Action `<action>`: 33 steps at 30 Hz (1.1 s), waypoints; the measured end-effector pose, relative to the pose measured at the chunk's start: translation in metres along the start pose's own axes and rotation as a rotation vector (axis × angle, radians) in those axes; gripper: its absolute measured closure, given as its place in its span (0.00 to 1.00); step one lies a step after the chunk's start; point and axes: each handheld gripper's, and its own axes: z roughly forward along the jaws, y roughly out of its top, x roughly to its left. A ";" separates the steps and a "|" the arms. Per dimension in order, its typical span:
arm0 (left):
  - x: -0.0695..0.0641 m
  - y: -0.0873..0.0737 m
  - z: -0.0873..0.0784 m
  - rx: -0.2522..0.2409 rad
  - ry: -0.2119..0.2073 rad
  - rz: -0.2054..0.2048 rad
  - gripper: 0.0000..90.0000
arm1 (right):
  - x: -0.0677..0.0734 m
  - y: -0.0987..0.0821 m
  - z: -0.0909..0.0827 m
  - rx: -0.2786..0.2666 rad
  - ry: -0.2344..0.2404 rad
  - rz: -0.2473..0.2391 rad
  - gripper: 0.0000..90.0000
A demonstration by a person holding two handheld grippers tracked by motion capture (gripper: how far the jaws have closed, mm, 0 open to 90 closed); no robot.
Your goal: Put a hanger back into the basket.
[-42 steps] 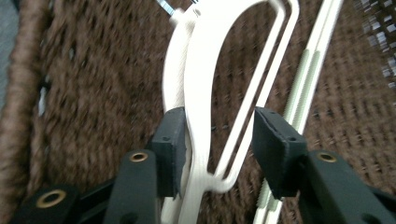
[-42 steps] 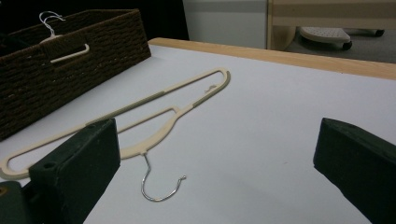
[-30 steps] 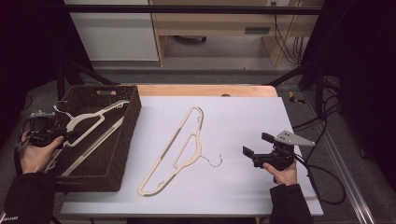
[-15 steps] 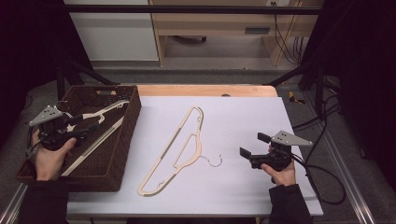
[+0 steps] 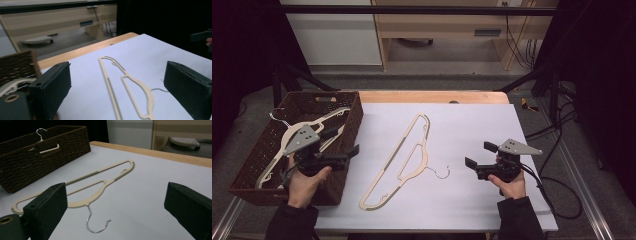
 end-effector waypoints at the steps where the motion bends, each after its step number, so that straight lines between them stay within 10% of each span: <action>1: -0.005 -0.002 0.003 -0.006 -0.018 -0.009 0.08 | 0.000 0.000 0.000 0.000 0.000 0.000 0.06; 15: -0.053 -0.037 0.049 0.097 -0.146 0.037 0.08 | 0.019 -0.002 0.034 0.053 0.037 -0.032 0.12; 33: -0.055 -0.059 0.076 0.184 -0.167 0.027 0.09 | 0.037 -0.017 0.104 0.238 0.082 -0.117 0.49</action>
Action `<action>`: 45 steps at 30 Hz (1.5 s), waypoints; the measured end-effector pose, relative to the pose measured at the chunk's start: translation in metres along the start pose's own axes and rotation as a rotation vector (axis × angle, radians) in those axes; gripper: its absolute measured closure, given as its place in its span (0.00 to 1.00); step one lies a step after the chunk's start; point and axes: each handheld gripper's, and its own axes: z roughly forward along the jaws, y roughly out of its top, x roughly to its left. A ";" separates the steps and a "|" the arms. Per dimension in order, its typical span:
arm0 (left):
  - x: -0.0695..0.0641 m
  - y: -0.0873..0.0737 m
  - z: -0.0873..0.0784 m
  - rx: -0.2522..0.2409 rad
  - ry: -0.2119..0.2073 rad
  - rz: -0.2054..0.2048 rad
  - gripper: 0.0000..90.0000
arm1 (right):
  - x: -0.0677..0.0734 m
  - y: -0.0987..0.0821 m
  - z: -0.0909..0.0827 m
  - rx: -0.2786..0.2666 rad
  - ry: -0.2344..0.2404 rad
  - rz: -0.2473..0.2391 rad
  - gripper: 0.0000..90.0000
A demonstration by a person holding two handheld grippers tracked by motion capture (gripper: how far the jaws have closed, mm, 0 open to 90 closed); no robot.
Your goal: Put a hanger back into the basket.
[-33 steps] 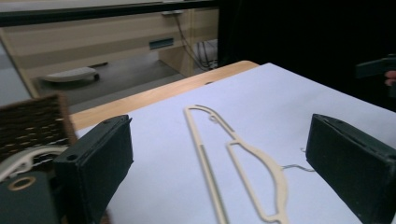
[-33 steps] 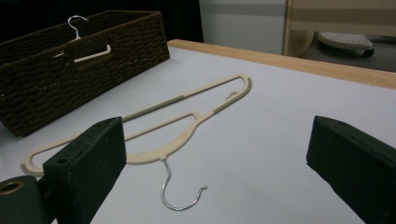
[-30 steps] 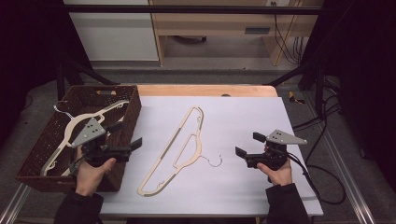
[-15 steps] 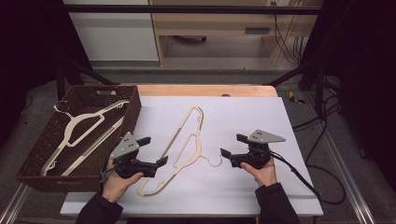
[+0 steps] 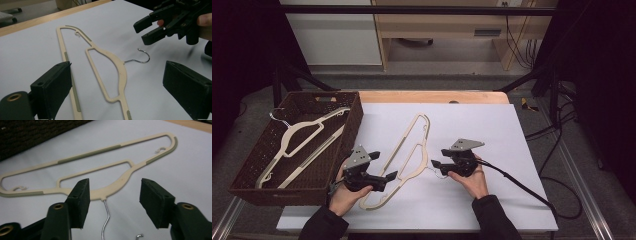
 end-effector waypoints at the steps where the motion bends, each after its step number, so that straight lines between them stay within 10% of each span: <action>1: 0.000 -0.001 0.002 0.003 -0.005 -0.001 0.09 | 0.000 -0.002 0.003 0.014 0.005 0.004 0.52; 14: -0.002 -0.008 0.013 0.034 -0.033 0.012 0.10 | 0.001 -0.017 0.044 0.168 0.046 -0.019 0.80; 24: -0.002 -0.008 0.015 0.039 -0.033 0.016 0.10 | 0.003 -0.019 0.046 0.181 0.045 -0.081 0.97; 45: -0.007 -0.008 0.031 0.079 -0.050 0.041 0.12 | -0.001 -0.005 0.029 0.148 0.116 -0.071 0.99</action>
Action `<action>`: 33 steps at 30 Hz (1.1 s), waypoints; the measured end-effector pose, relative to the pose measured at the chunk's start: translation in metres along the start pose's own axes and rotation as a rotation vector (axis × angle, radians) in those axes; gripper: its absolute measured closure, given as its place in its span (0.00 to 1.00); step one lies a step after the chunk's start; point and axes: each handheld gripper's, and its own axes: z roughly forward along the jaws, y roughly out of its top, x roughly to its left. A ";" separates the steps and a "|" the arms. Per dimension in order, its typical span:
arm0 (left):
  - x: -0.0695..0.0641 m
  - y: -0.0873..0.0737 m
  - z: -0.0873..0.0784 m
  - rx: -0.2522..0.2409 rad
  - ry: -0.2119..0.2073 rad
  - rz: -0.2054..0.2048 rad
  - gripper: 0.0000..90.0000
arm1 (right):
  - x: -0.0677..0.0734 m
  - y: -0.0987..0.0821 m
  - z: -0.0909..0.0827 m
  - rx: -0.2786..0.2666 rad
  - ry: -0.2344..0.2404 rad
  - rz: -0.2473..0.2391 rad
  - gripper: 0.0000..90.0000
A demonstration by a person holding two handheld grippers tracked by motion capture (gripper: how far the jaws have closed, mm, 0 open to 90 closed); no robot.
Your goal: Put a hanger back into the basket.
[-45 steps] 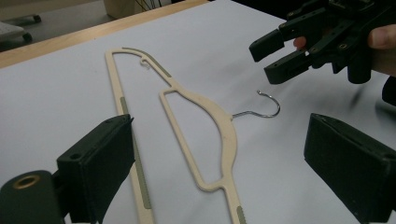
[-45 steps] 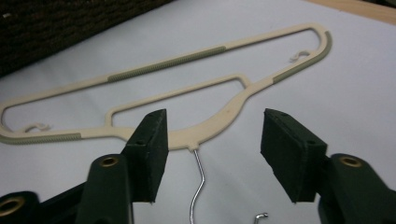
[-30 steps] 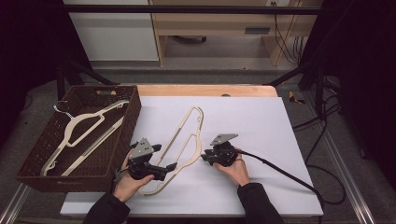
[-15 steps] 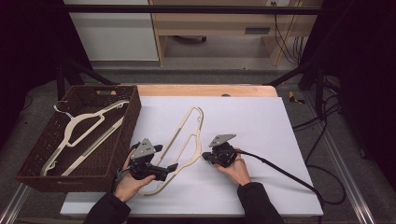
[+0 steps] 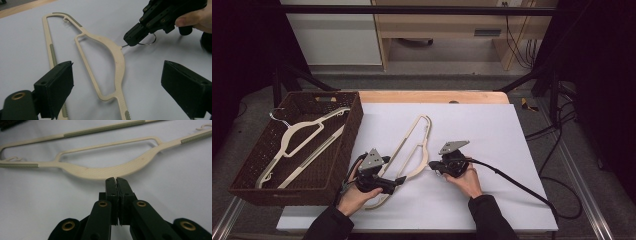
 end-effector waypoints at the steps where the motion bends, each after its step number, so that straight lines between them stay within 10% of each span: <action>1: -0.001 0.001 0.003 0.006 -0.002 0.002 0.13 | 0.001 0.001 -0.002 0.007 0.004 0.011 0.99; 17: -0.015 0.013 0.070 0.186 -0.008 0.078 0.35 | 0.013 0.016 -0.017 0.018 0.005 0.006 0.99; 33: -0.022 0.013 0.075 0.265 0.015 0.125 0.81 | 0.015 0.017 -0.023 0.013 0.005 0.009 0.99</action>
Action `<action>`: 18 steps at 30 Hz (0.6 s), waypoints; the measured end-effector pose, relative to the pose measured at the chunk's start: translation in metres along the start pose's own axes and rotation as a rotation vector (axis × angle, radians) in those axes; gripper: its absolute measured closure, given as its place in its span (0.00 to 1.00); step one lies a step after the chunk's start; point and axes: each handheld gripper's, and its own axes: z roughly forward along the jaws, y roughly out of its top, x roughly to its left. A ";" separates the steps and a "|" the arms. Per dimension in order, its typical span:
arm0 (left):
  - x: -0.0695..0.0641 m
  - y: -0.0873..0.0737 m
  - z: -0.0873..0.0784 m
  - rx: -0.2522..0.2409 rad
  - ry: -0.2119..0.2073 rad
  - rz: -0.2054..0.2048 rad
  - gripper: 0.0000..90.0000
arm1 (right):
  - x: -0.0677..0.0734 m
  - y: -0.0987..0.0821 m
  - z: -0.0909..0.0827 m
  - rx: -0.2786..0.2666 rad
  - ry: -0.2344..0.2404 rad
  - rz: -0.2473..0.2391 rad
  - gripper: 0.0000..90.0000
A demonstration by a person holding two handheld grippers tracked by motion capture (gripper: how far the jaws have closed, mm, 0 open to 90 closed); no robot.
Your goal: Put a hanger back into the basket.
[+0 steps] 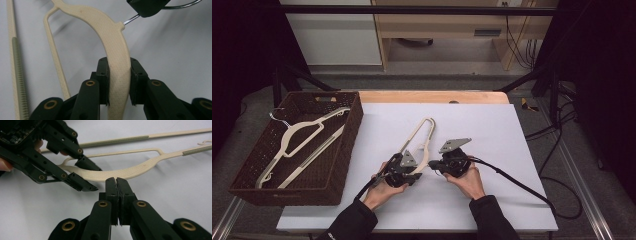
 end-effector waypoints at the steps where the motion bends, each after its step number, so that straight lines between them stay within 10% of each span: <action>1: -0.001 0.001 -0.001 0.001 0.003 0.002 0.82 | 0.001 0.000 -0.001 -0.021 -0.005 -0.009 0.99; 11: -0.001 0.002 -0.012 -0.007 0.016 -0.003 0.83 | 0.006 0.011 -0.056 -0.235 -0.036 -0.020 0.77; 18: 0.001 0.002 -0.027 -0.034 0.029 -0.032 0.84 | -0.009 -0.003 -0.102 -0.393 -0.125 0.078 0.52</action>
